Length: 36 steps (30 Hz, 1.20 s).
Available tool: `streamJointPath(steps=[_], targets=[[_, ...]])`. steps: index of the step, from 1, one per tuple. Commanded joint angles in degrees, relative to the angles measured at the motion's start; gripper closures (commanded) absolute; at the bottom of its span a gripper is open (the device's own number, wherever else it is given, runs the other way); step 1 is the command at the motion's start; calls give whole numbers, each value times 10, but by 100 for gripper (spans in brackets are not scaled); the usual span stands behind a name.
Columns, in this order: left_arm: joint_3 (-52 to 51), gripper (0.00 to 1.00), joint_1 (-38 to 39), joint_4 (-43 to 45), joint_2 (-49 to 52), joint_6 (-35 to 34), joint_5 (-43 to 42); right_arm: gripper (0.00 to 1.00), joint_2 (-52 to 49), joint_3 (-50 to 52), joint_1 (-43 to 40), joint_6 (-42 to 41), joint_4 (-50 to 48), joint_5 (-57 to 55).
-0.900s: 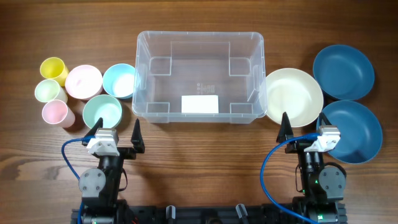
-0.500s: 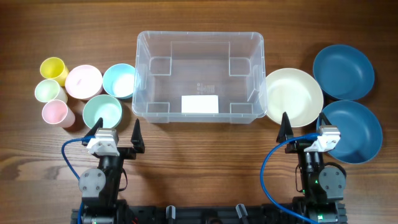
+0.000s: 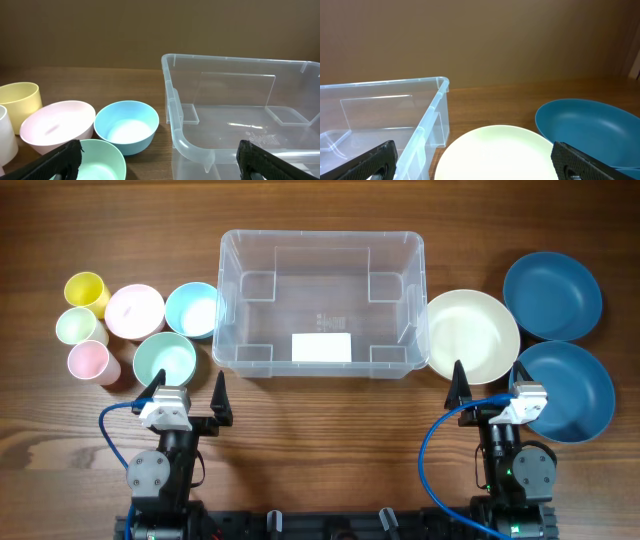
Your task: Pack container
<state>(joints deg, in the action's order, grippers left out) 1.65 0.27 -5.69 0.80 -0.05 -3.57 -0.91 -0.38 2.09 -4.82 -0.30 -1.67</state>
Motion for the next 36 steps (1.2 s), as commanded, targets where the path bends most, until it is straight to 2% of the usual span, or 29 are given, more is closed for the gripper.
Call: streamJointPath(steps=[1, 36], targets=[[-6, 0, 1, 4, -4, 9, -7, 0, 0, 1, -2, 2, -2, 7], [-6, 0, 1, 4, -4, 9, -7, 0, 0, 1, -2, -3, -1, 15]])
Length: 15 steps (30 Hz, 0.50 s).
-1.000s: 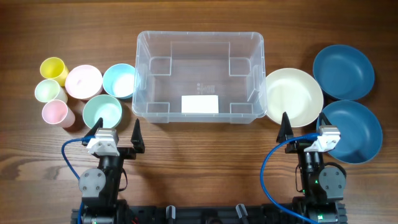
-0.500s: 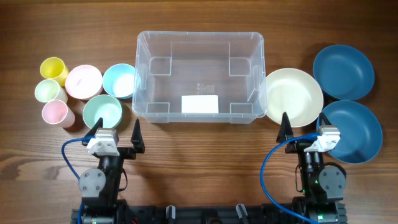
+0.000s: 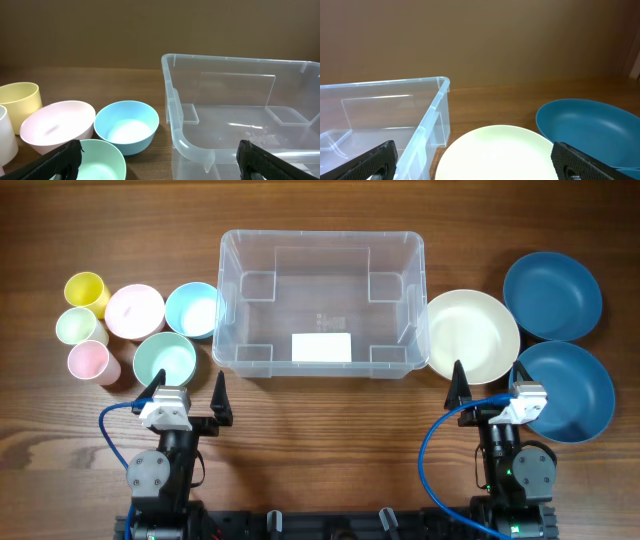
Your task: Pack container
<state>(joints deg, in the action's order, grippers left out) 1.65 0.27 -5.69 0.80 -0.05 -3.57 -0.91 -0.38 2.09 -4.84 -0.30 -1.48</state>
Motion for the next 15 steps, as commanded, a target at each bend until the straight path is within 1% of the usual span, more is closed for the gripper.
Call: streamJointPath(steps=[1, 3, 7, 10, 12, 14, 15], targets=[[-6, 0, 1, 4, -4, 9, -7, 0, 0, 1, -2, -3, -1, 16], [-6, 0, 1, 4, -4, 9, -7, 0, 0, 1, -2, -9, -1, 16], [-6, 0, 1, 4, -4, 9, -7, 0, -1, 1, -2, -90, -2, 15], [-6, 0, 1, 4, -4, 9, -7, 0, -1, -2, -2, -120, 0, 16], [-6, 0, 1, 4, -4, 9, -7, 0, -1, -24, -2, -163, 32, 14], [-6, 0, 1, 4, -4, 9, -7, 0, -3, -67, -2, -215, 94, -12], [-6, 0, 1, 4, -4, 9, -7, 0, -7, -92, -2, -226, 125, -31]])
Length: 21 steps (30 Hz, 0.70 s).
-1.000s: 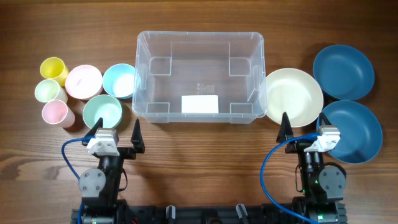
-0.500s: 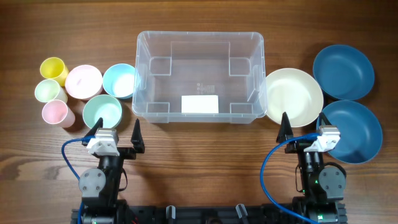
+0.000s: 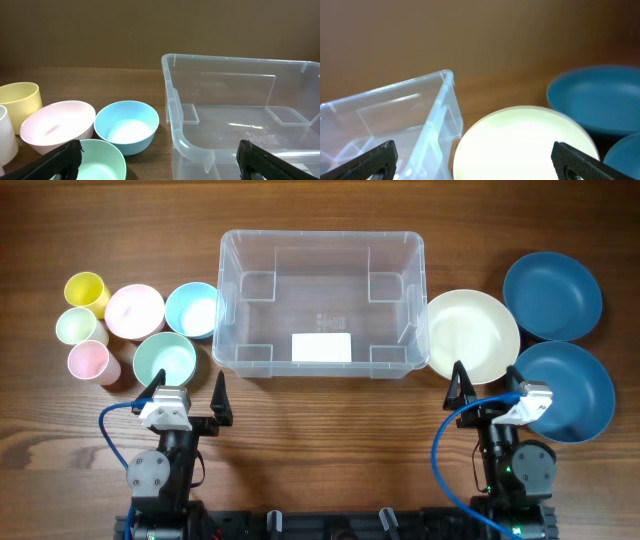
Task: Pack container
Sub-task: 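Move the right gripper to the lower dark teal bowl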
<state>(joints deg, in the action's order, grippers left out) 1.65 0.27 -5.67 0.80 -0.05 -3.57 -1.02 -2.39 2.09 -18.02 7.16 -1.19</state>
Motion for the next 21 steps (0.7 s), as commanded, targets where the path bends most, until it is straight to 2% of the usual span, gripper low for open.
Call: streamJointPath(steps=[1, 5, 12, 15, 18, 21], targets=[[-6, 0, 1, 3, -4, 9, -7, 0, -14, -99, -2, -93, 76, -50], [-6, 0, 1, 3, -4, 9, -7, 0, -85, -216, -2, -74, 157, -120], [-6, 0, 1, 3, -4, 9, -7, 0, -270, -422, -2, 22, 285, -125], [-6, 0, 1, 3, -4, 9, -7, 0, -336, -474, -2, 47, 336, -121], [-6, 0, 1, 3, -4, 9, -7, 0, -365, -474, -2, 39, 342, -121], [-6, 0, 1, 3, -4, 9, -7, 0, -388, -474, -2, -29, 341, -70]])
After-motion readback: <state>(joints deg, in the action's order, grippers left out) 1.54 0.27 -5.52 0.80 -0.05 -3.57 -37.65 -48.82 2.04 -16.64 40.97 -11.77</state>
